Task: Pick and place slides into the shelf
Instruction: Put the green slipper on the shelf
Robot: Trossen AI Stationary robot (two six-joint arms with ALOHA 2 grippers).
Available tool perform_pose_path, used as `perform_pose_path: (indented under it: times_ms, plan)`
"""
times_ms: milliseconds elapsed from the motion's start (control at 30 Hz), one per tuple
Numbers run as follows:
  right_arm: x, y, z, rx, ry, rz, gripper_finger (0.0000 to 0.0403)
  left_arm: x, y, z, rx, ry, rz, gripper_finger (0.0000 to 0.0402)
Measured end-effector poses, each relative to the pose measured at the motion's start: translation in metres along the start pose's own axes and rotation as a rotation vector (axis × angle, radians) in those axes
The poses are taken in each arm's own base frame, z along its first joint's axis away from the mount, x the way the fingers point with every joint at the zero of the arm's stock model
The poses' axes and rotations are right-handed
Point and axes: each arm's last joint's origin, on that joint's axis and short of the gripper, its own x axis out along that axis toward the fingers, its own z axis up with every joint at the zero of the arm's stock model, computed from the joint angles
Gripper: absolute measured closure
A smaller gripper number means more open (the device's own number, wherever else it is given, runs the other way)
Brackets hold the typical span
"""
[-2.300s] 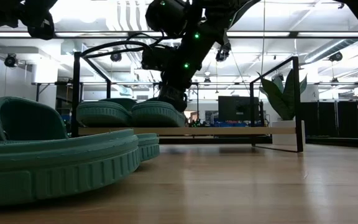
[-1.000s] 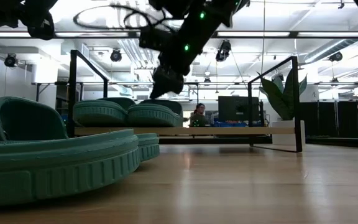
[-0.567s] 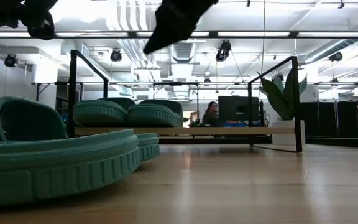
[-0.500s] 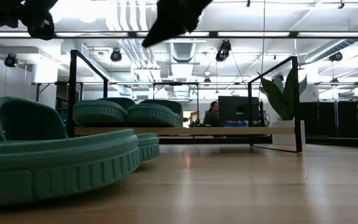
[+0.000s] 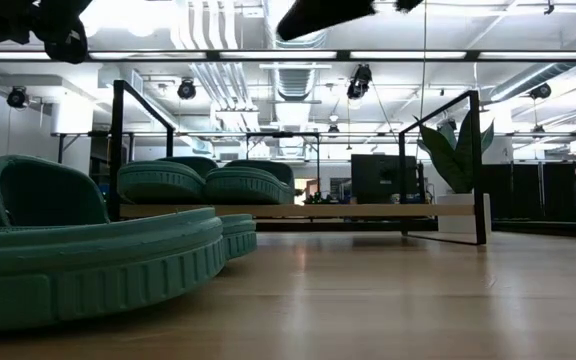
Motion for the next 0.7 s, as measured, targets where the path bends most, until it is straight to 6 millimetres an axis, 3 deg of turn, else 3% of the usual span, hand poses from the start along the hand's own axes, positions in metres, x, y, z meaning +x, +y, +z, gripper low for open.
perform_pose_path:
  times_ms: [167,367,533,700]
  plan:
    - [-0.033,-0.001,-0.004,0.074,-0.144,0.010,0.0345,0.000,0.000,0.000,0.000,0.000,0.000,0.0257]
    - [-0.059,0.004,-0.021,0.030,-0.418,0.061,0.0349,0.000,0.000,0.000,0.001,-0.001,0.001,0.0257]
    - [-0.056,0.024,-0.050,-0.217,-0.698,0.048,0.0350,0.000,0.000,0.000,0.010,0.003,0.000,0.0257]
    - [-0.041,0.021,-0.073,-0.266,-0.739,-0.081,0.0351,0.000,0.000,0.000,0.009,0.003,0.000,0.0257]
